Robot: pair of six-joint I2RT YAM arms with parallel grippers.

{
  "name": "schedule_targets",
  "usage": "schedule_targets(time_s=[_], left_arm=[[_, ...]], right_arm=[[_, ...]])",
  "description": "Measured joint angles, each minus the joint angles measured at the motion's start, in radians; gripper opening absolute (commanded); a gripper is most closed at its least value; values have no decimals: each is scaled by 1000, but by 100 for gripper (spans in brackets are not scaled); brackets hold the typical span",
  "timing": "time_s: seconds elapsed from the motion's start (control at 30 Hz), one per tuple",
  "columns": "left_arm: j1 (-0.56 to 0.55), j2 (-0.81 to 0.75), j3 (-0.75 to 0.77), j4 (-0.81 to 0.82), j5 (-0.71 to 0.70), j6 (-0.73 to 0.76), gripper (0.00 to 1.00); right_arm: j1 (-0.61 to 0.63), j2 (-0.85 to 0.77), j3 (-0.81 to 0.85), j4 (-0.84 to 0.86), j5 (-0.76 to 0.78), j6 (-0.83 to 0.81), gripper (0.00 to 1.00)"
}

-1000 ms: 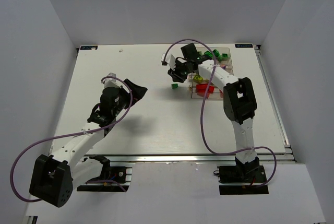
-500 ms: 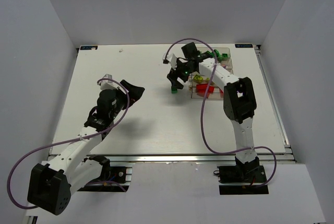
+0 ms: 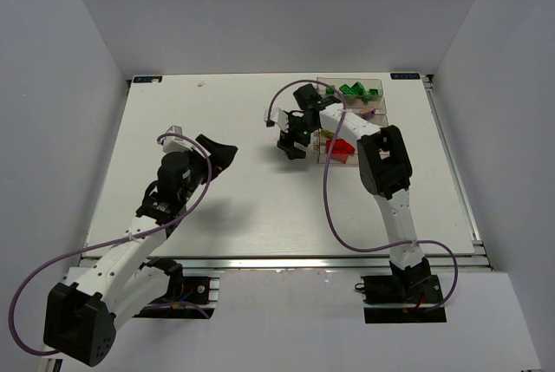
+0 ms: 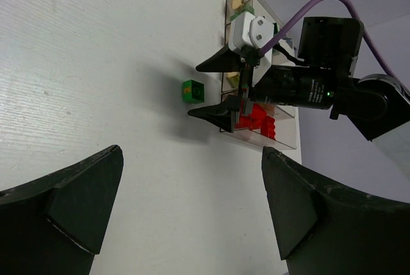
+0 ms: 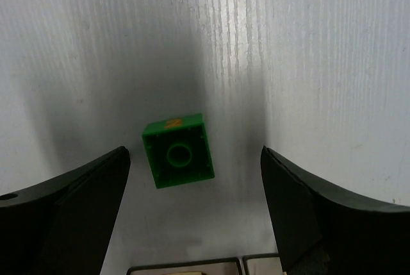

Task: Sort the legos into containers by color

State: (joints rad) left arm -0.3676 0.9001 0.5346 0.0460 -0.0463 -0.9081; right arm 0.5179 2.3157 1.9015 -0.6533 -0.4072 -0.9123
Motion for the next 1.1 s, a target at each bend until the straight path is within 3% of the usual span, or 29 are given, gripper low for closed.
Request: schedule_targets(time_s=[0.07, 0.13, 0.27, 0.3, 0.37, 0.53, 0.7, 0.87, 1.1], left_arm=[[0, -6, -5, -2, -2, -2, 98], [0, -6, -6, -6, -3, -3, 98], [0, -6, -8, -9, -3, -5, 98], [0, -6, -8, -9, -3, -6, 98], [0, -5, -11, -9, -3, -6, 98], [0, -4, -17, -9, -5, -6, 98], [0, -13, -14, -48, -31, 11, 98], [0, -26, 7, -92, -60, 39, 98], [0, -29, 9, -95, -68, 44, 98]], right_arm=[[1, 11, 6, 2, 5, -15, 82], [2, 12, 12, 2, 7, -32, 69], [2, 12, 13, -3, -16, -68, 31], [2, 12, 13, -6, -28, -73, 11], [2, 10, 13, -13, -54, -76, 0], [-8, -56, -46, 2, -136, -16, 0], [-90, -179, -61, 190, -135, 286, 0], [-256, -207, 65, 322, 39, 532, 0], [-404, -69, 245, 350, 206, 689, 0]])
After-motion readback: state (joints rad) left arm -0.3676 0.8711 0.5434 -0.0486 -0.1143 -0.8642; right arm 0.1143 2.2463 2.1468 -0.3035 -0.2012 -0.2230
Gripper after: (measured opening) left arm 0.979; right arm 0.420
